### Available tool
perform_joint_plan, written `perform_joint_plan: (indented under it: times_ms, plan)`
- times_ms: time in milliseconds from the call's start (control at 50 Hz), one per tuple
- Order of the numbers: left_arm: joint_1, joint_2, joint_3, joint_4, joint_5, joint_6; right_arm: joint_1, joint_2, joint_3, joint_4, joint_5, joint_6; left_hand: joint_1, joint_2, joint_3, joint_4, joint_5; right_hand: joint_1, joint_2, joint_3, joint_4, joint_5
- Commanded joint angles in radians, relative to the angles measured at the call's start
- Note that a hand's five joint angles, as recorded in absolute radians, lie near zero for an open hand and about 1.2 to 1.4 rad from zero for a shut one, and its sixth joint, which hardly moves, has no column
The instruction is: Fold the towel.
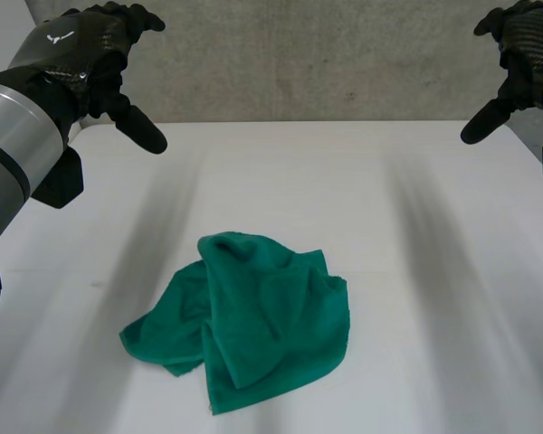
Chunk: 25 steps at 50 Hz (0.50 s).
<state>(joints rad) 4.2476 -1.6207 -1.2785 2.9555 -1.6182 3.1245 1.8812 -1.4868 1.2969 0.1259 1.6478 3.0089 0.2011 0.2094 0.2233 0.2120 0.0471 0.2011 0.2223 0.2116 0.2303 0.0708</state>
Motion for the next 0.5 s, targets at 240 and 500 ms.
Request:
perform_joint_plan:
  times_ms: [240, 500]
  plan:
    - [0.005, -0.208, -0.074, 0.014, 0.138, 0.38, 0.153, 0.125, 0.073, 0.276, -0.177, -0.245, -0.023, -0.031, -0.045, -0.034, -0.043, -0.027, -0.048, -0.037, -0.056, -0.071]
    - [0.005, -0.448, -0.077, 0.063, 0.173, 0.448, 0.174, 0.231, 0.378, -0.118, -0.2, -0.025, 0.004, -0.005, -0.019, -0.007, -0.017, -0.027, -0.048, -0.037, -0.056, -0.071]
